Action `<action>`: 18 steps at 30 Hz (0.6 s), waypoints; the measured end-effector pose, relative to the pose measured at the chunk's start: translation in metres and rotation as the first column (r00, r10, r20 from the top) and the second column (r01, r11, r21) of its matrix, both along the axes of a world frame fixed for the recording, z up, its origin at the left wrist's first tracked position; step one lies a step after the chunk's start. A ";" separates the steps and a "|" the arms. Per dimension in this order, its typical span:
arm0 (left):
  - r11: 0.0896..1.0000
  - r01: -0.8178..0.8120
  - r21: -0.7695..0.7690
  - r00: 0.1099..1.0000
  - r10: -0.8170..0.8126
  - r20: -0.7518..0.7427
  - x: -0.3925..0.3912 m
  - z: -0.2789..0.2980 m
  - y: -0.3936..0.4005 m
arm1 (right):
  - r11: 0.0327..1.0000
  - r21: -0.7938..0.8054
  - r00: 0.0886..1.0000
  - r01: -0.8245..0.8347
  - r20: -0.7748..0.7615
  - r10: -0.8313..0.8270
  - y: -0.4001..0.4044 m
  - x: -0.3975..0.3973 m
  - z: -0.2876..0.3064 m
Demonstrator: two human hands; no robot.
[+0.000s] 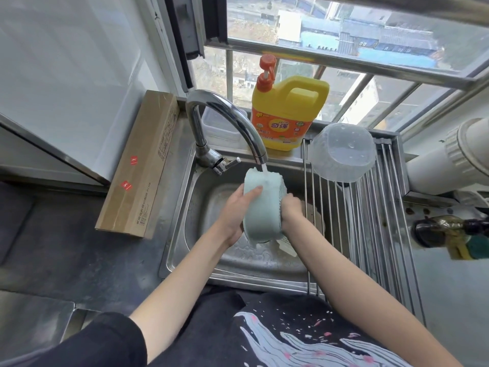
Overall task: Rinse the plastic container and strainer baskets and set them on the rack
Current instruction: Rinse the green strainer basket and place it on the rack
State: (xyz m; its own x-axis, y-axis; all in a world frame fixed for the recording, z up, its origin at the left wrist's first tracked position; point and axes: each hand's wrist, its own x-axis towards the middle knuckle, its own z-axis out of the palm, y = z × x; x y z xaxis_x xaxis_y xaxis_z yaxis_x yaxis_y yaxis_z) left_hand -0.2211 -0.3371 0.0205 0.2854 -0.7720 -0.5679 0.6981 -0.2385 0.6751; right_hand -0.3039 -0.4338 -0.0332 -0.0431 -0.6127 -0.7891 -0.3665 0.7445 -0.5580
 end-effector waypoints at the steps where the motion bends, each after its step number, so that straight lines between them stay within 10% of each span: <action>1: 1.000 0.012 0.015 0.999 -0.013 0.037 -0.002 0.001 0.002 | 0.997 0.075 0.997 0.033 0.064 -0.038 -0.001 0.000 -0.006; 8: 0.970 0.219 0.104 0.776 -0.238 0.584 -0.009 -0.002 0.012 | 0.997 0.052 0.967 -0.065 0.248 0.050 -0.002 -0.013 0.020; 14: 0.774 0.341 0.534 -0.284 -0.456 0.843 -0.004 -0.011 0.017 | 0.985 0.091 0.849 -0.145 0.523 0.077 -0.013 -0.026 0.037; 18: 0.655 0.360 0.664 -0.588 -0.393 0.707 0.001 -0.018 0.028 | 0.870 -0.213 0.867 -0.444 0.144 0.478 -0.007 -0.025 0.046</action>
State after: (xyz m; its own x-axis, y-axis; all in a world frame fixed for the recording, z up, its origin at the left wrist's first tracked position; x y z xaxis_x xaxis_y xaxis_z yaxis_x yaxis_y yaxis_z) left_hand -0.2205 -0.3094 0.0021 -0.0346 -0.9844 -0.1726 -0.9853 0.0047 0.1705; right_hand -0.3291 -0.4405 0.0126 0.4140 -0.6493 -0.6380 -0.5215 0.4052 -0.7509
